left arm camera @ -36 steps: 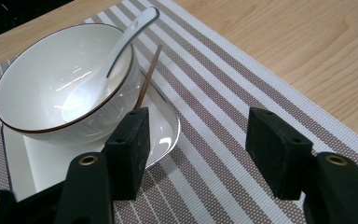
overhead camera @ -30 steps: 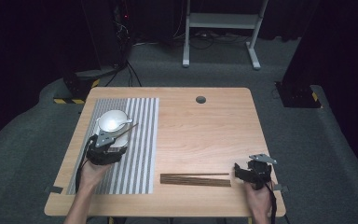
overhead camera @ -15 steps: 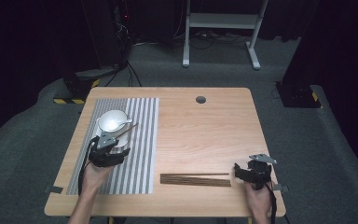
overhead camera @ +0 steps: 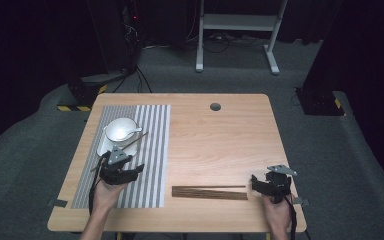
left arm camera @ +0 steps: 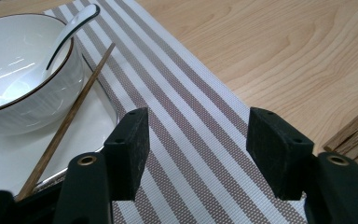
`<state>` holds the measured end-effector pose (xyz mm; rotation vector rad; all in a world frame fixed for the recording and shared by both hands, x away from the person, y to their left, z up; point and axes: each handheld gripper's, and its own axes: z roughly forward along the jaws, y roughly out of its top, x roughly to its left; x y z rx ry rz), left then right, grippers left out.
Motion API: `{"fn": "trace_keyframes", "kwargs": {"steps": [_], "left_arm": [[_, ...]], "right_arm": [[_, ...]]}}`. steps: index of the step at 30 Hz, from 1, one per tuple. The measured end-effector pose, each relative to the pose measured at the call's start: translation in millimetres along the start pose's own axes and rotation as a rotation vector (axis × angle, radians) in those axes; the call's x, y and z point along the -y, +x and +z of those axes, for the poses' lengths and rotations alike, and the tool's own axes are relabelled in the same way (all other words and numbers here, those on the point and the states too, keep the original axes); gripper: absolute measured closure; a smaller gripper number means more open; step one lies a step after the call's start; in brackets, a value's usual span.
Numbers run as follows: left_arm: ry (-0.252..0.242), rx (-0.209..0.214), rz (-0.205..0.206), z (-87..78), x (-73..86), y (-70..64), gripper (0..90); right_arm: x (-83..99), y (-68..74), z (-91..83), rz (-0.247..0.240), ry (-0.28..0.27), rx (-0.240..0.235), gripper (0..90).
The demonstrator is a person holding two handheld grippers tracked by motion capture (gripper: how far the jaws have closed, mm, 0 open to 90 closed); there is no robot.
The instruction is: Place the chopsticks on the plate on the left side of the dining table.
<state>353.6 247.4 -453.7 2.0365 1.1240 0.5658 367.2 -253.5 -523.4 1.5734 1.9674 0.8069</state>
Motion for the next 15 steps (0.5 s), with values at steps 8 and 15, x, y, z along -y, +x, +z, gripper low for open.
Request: {"fn": "trace_keyframes", "kwargs": {"steps": [8,15], "left_arm": [[-0.009,0.002,-0.010,2.7,1.3,-1.7,39.2],[-0.021,0.013,-0.004,4.5,1.1,-9.9,39.2]], "right_arm": [[0.0,0.0,0.0,0.000,0.000,0.000,14.7],[0.0,0.0,0.0,-0.005,0.000,-0.004,14.7]]}}
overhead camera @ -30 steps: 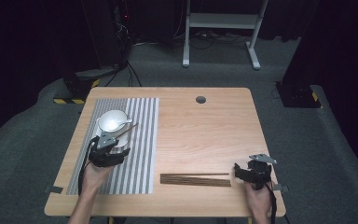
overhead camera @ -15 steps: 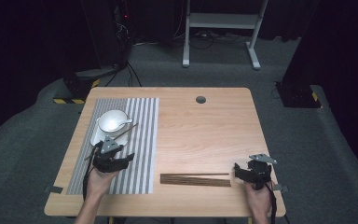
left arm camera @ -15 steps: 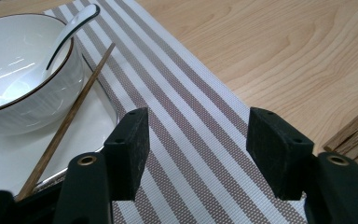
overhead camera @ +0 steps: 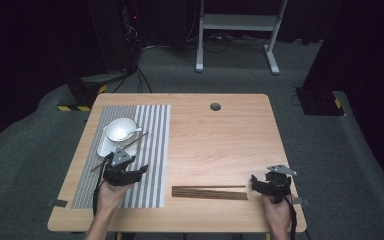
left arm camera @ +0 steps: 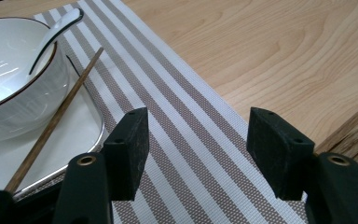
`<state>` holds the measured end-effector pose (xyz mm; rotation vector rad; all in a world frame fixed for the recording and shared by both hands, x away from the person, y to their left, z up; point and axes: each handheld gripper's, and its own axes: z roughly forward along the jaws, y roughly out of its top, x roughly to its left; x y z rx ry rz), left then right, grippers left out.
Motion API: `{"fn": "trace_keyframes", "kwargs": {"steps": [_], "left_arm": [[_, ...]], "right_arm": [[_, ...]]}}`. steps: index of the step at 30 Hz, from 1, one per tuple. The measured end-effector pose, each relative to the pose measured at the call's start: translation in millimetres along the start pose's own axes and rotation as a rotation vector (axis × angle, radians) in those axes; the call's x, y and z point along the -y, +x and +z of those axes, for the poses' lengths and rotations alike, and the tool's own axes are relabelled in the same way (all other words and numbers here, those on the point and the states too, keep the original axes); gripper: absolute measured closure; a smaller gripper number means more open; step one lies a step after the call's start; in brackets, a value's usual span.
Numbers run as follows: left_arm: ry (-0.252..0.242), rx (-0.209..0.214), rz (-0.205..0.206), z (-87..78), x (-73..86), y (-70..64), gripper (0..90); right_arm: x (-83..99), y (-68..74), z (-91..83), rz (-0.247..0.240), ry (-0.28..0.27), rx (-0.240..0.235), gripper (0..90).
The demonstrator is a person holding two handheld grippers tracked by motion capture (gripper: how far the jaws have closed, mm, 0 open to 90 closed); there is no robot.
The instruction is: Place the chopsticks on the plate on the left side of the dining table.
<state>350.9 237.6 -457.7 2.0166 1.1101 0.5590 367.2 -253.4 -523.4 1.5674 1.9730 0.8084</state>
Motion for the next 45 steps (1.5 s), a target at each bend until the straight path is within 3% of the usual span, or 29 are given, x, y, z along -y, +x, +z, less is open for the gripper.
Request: {"fn": "trace_keyframes", "kwargs": {"steps": [13,23,36,45], "left_arm": [[-0.027,0.042,-0.010,4.8,0.1,-9.5,39.4],[-0.033,0.081,0.005,11.3,-2.5,-15.9,39.5],[-0.057,0.182,0.039,26.2,-11.3,-30.3,40.4],[-0.046,0.213,0.051,31.3,-11.4,-35.1,39.7]], "right_arm": [[0.0,0.5,-0.1,-0.006,0.001,-0.008,14.8],[0.0,0.6,-0.1,-0.005,0.001,-0.009,14.8],[0.0,0.7,0.0,-0.005,0.000,-0.009,14.8],[0.0,0.6,-0.1,-0.006,0.000,-0.008,14.7]]}}
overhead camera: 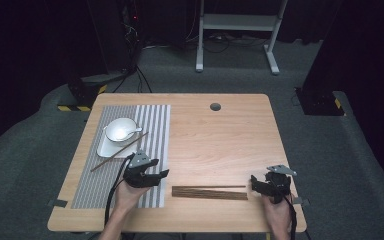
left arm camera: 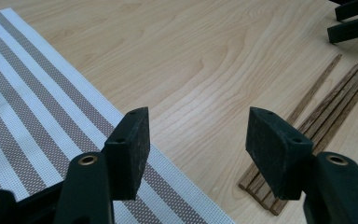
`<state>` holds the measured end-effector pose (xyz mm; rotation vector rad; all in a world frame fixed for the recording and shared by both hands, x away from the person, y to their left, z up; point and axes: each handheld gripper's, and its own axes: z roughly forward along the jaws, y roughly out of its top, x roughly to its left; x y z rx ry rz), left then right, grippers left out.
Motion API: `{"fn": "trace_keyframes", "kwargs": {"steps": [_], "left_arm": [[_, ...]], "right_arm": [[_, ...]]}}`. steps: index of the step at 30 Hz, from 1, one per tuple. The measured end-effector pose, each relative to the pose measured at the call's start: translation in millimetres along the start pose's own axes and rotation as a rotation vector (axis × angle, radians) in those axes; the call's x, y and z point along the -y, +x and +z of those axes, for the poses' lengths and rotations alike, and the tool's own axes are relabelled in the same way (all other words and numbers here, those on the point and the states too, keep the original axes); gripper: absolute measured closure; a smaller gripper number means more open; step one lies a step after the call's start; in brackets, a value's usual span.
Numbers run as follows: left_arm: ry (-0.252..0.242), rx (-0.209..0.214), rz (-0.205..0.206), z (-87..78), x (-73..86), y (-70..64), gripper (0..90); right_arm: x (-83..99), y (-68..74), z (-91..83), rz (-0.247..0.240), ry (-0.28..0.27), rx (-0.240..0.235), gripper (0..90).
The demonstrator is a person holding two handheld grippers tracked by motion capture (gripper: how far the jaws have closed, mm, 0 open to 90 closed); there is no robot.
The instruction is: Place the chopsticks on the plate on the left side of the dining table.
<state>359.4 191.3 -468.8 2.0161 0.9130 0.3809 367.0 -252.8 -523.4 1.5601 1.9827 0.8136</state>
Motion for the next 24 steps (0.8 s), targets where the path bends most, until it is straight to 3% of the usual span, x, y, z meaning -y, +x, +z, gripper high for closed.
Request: {"fn": "trace_keyframes", "kwargs": {"steps": [24], "left_arm": [[0.048,0.071,0.064,21.2,-4.6,-13.7,41.5]], "right_arm": [[0.0,-0.1,0.0,-0.002,0.000,0.000,14.7]]}}
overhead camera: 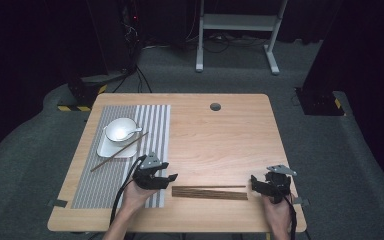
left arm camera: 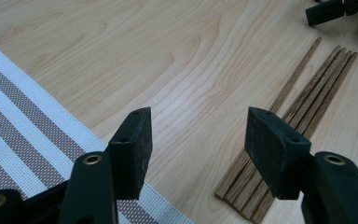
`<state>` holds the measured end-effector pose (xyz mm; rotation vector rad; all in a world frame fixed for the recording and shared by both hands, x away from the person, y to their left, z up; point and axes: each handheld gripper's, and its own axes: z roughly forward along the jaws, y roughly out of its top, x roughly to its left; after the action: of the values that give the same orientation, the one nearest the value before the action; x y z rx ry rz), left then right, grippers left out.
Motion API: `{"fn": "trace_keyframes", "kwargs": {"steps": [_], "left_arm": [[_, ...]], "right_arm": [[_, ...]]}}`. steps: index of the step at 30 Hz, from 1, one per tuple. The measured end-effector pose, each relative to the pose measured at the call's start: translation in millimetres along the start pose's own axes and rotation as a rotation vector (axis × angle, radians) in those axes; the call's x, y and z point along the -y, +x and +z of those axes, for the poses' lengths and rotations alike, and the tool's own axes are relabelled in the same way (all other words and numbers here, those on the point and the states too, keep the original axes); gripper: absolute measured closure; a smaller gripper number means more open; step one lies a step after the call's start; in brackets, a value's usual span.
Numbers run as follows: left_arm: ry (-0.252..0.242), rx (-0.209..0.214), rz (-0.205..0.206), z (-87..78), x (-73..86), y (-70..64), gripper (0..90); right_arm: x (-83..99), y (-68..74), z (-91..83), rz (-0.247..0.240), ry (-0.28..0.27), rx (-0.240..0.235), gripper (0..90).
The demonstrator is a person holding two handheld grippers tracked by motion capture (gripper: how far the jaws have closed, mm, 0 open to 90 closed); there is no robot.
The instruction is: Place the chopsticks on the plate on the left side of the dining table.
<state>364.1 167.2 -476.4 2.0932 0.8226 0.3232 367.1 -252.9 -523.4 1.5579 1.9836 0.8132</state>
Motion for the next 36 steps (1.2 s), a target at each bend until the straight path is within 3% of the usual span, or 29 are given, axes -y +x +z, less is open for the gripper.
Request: {"fn": "trace_keyframes", "kwargs": {"steps": [9,36], "left_arm": [[0.000,0.017,0.002,4.2,-1.2,-2.1,41.1],[0.032,0.071,0.074,25.3,-19.0,-13.6,41.3]], "right_arm": [[0.0,0.1,-0.1,0.002,0.001,0.000,14.7],[0.0,0.1,-0.1,0.002,0.001,0.000,14.7]]}}
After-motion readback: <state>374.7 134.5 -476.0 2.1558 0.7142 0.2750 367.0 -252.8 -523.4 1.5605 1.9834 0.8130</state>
